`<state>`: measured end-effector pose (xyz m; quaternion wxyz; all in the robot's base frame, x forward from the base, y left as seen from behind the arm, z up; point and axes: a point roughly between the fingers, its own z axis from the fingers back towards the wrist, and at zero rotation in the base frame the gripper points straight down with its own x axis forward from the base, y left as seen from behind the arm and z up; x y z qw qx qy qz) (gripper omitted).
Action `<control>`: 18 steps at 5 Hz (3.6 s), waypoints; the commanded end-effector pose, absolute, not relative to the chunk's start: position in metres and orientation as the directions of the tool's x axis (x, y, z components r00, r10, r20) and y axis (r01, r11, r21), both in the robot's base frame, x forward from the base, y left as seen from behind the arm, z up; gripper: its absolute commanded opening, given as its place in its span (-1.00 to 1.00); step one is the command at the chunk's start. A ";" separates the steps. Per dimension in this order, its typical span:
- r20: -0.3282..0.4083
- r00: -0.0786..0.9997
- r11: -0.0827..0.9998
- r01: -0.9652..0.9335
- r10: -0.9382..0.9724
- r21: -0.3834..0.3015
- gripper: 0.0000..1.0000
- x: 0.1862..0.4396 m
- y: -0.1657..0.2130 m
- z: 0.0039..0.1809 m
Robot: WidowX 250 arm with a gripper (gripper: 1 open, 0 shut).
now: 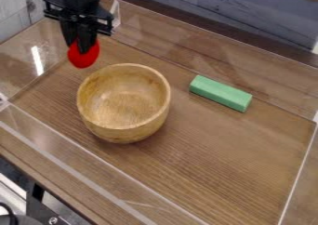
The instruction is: Move the red object to the left
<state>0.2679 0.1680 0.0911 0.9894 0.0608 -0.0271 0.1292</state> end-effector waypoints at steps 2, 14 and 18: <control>0.121 0.934 0.926 -0.352 0.337 0.139 -1.00 0.287 0.202 0.098; 0.078 0.936 0.938 -0.346 0.343 0.025 1.00 0.313 0.183 0.060; 0.021 0.920 0.920 -0.390 0.391 -0.031 1.00 0.293 0.204 0.079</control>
